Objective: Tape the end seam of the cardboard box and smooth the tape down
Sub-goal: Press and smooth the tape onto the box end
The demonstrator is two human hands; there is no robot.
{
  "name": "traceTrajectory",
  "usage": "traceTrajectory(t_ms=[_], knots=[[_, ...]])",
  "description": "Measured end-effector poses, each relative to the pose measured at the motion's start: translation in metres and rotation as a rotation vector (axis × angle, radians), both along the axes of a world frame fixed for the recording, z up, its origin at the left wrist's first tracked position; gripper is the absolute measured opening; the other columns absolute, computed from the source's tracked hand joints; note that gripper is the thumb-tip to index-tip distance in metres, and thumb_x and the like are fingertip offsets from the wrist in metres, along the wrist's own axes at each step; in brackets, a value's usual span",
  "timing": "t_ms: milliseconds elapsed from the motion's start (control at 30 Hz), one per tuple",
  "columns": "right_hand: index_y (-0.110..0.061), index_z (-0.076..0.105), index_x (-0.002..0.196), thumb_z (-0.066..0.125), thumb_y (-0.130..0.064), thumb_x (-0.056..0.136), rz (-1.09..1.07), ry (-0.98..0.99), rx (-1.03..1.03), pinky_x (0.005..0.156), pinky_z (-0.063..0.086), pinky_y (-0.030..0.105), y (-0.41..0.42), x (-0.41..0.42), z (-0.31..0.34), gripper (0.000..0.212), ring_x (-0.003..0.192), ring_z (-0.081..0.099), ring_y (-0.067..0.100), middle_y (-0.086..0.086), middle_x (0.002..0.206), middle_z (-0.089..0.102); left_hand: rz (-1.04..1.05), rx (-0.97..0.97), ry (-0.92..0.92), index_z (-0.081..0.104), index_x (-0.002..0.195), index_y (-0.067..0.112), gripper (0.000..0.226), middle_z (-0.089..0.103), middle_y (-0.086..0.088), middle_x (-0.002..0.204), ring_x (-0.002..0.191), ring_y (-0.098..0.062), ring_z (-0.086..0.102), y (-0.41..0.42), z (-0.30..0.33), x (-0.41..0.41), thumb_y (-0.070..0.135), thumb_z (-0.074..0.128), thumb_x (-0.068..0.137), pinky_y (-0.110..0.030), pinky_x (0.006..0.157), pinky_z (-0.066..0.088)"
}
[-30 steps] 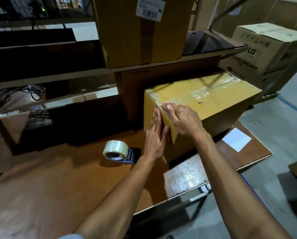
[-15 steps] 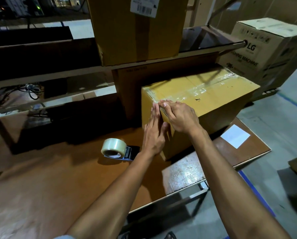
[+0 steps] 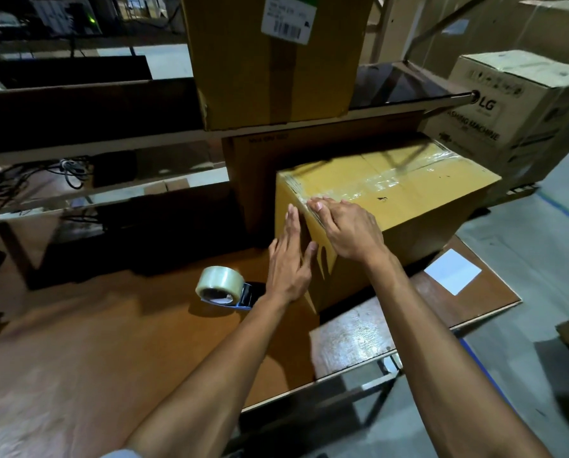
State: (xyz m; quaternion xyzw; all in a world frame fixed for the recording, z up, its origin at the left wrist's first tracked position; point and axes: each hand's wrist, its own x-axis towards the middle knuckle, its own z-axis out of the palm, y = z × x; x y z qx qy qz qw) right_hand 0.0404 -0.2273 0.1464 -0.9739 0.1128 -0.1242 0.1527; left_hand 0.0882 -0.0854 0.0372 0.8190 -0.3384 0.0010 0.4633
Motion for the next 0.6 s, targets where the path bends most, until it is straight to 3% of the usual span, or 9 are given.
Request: traceTrajectory(t_ms=[133, 300, 600], knots=[[-0.033, 0.056, 0.152, 0.007, -0.065, 0.105, -0.018, -0.002, -0.011, 0.113, 0.050, 0.051, 0.002, -0.002, 0.001, 0.076, 0.139, 0.060, 0.022, -0.004, 0.155, 0.058, -0.050, -0.020, -0.004, -0.015, 0.173, 0.033, 0.092, -0.021, 0.019, 0.179, 0.169, -0.009, -0.003, -0.008, 0.005, 0.001, 0.083, 0.011, 0.101, -0.061, 0.134, 0.010], [-0.036, 0.057, 0.151, 0.000, -0.071, 0.102, -0.029, 0.007, -0.005, 0.115, 0.049, 0.050, 0.002, -0.002, 0.001, 0.083, 0.142, 0.057, 0.020, -0.008, 0.155, 0.058, -0.091, 0.135, -0.022, -0.018, 0.171, 0.040, 0.085, -0.018, 0.019, 0.180, 0.169, -0.009, 0.001, 0.016, -0.031, 0.002, 0.080, 0.015, 0.104, -0.059, 0.131, 0.019], [-0.036, 0.064, 0.144, 0.035, -0.049, 0.111, -0.022, -0.070, -0.049, 0.101, 0.058, 0.042, 0.014, -0.008, 0.011, 0.046, 0.126, 0.067, 0.019, -0.012, 0.145, 0.066, -0.097, 0.531, -0.289, -0.002, 0.176, 0.025, 0.079, -0.006, 0.010, 0.182, 0.167, -0.005, -0.008, 0.060, -0.044, 0.031, 0.063, 0.025, 0.112, -0.047, 0.135, 0.010]])
